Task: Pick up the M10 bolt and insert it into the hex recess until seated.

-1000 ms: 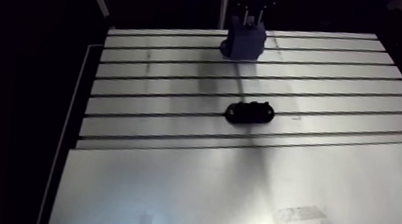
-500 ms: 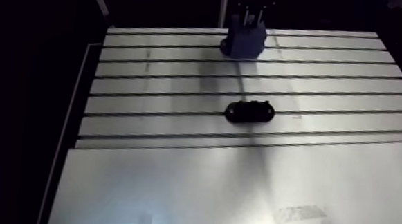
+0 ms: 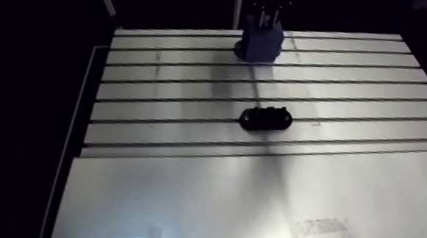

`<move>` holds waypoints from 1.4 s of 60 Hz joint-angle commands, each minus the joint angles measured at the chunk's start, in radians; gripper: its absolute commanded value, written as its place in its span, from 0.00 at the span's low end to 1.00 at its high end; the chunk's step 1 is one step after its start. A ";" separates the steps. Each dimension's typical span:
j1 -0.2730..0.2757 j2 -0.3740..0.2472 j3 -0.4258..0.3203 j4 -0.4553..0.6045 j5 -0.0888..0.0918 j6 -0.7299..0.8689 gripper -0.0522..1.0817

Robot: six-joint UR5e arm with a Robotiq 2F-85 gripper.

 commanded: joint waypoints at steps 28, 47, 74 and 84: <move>-0.001 0.001 0.001 0.000 0.000 -0.002 0.63; 0.000 0.001 0.000 0.000 -0.002 -0.002 0.65; 0.000 0.001 -0.002 0.000 0.000 -0.002 0.67; 0.000 0.001 0.000 0.000 0.000 -0.002 0.67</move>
